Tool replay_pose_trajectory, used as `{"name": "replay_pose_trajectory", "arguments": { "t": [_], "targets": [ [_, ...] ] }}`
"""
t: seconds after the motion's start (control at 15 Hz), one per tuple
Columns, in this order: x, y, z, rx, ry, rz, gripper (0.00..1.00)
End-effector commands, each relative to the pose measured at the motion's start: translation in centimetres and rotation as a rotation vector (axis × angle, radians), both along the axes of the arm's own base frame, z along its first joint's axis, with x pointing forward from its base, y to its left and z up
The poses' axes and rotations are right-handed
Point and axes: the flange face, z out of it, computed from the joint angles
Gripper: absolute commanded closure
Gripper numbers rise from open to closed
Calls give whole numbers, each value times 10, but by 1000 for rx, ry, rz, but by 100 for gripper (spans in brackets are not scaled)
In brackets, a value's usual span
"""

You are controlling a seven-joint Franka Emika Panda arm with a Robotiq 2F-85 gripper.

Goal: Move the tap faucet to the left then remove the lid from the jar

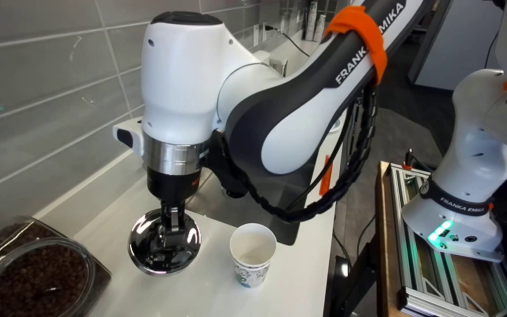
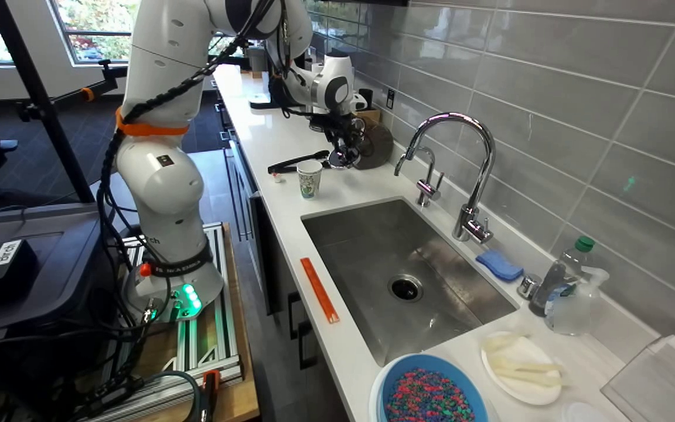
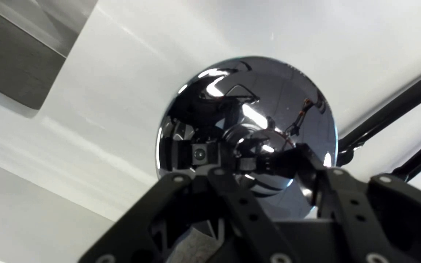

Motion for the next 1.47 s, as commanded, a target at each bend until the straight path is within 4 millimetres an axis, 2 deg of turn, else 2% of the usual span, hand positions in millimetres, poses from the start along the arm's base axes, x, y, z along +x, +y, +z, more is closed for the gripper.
{"name": "replay_pose_trajectory", "arguments": {
  "t": [0.0, 0.33, 0.93, 1.4],
  "targets": [
    [6, 3, -3, -46, 80, 34, 79],
    [12, 11, -10, -109, 138, 60, 79],
    [26, 26, -46, -117, 180, 89, 79],
    [32, 33, -64, -128, 222, 100, 79]
  ]
}}
